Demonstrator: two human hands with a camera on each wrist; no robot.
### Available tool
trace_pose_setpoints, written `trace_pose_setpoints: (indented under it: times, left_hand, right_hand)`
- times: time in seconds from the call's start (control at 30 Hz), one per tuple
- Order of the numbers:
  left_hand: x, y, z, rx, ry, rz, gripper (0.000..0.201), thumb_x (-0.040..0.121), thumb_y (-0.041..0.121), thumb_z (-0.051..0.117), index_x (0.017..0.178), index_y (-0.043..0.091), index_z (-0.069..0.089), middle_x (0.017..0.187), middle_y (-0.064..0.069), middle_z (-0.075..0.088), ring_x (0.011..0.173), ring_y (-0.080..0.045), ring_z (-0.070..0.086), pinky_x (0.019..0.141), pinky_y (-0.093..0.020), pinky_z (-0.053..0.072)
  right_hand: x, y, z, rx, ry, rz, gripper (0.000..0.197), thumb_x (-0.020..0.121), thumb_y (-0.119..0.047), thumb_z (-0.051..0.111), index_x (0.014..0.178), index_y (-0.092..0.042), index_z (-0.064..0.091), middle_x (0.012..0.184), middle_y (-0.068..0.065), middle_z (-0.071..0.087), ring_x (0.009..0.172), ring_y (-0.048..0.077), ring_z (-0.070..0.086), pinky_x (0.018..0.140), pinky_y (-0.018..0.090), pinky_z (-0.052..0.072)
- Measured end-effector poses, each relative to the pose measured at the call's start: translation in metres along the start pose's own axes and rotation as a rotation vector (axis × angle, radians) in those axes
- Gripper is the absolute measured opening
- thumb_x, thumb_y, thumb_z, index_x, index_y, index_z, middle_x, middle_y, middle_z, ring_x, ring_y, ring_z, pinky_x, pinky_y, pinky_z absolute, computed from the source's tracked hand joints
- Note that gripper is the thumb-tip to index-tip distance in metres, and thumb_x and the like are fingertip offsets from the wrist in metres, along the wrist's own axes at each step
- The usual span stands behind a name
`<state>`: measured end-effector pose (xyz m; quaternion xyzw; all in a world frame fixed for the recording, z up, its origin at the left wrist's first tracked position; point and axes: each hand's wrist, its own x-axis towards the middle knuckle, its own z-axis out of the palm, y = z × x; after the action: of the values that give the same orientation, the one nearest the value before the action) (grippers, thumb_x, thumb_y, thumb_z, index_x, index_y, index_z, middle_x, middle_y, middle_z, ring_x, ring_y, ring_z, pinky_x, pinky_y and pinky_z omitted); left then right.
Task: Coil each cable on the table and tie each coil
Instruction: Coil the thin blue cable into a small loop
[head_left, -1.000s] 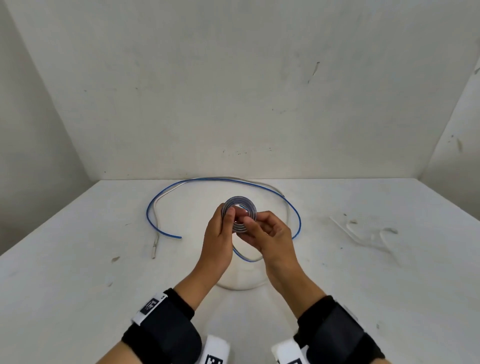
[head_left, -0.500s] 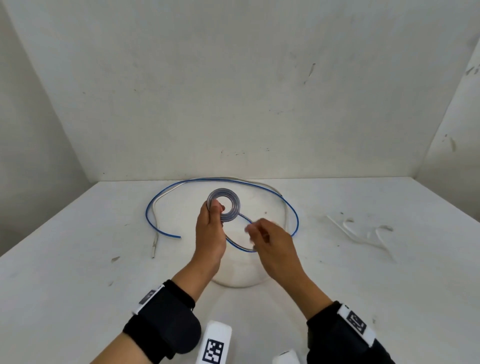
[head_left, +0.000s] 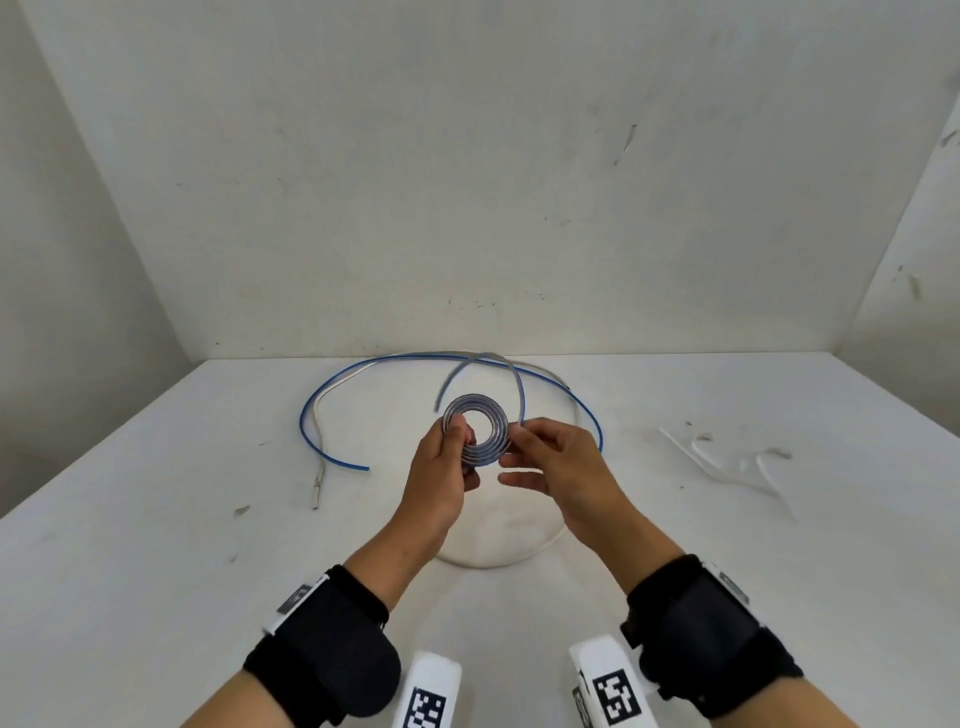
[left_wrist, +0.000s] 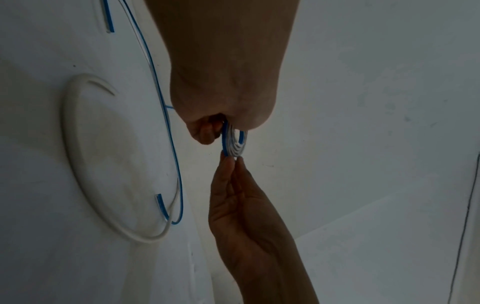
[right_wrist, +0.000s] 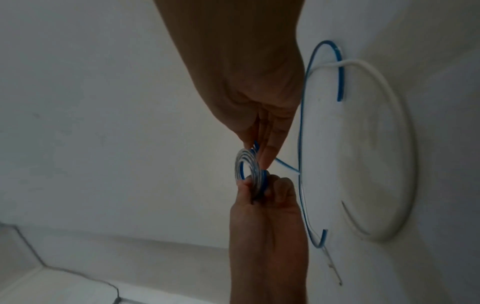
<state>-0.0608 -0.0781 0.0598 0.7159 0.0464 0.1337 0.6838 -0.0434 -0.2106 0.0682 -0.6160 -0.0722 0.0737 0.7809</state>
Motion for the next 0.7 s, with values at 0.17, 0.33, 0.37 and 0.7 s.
trace_pose_setpoints:
  times: [0.17, 0.33, 0.37, 0.7]
  left_hand:
    - [0.000, 0.004, -0.004, 0.068, -0.127, -0.019, 0.030, 0.102, 0.028, 0.034, 0.081, 0.012, 0.047, 0.063, 0.001, 0.037, 0.053, -0.010, 0.033, 0.054, -0.020, 0.039]
    - [0.003, 0.008, -0.022, 0.013, -0.415, -0.086, 0.033, 0.102, 0.029, 0.033, 0.075, 0.015, 0.043, 0.071, -0.007, 0.029, 0.057, -0.013, 0.025, 0.053, -0.020, 0.030]
    - [0.004, 0.011, -0.024, 0.028, -0.457, -0.101, 0.033, 0.102, 0.030, 0.033, 0.075, 0.015, 0.043, 0.073, -0.008, 0.028, 0.058, -0.014, 0.024, 0.053, -0.021, 0.028]
    - [0.012, 0.026, -0.025, 0.375, -0.491, -0.032, 0.030, 0.101, 0.034, 0.037, 0.084, 0.012, 0.050, 0.078, -0.003, 0.051, 0.059, -0.011, 0.045, 0.060, -0.025, 0.046]
  right_hand:
    - [0.004, -0.005, -0.002, -0.186, 0.006, -0.076, 0.020, 0.095, -0.013, 0.058, 0.093, 0.003, 0.069, 0.076, 0.011, 0.063, 0.054, 0.011, 0.055, 0.054, 0.026, 0.056]
    - [0.004, -0.026, -0.015, -0.317, -0.218, 0.022, 0.021, 0.091, -0.017, 0.065, 0.094, 0.003, 0.070, 0.072, 0.005, 0.062, 0.053, 0.010, 0.057, 0.049, 0.020, 0.051]
    - [0.004, -0.030, -0.017, -0.345, -0.268, 0.047, 0.018, 0.089, -0.017, 0.066, 0.090, 0.001, 0.069, 0.071, 0.004, 0.063, 0.054, 0.010, 0.059, 0.050, 0.019, 0.050]
    - [0.008, -0.028, -0.022, -0.404, -0.256, 0.052, 0.014, 0.087, -0.011, 0.069, 0.091, 0.002, 0.068, 0.065, 0.006, 0.063, 0.049, 0.009, 0.060, 0.050, 0.018, 0.051]
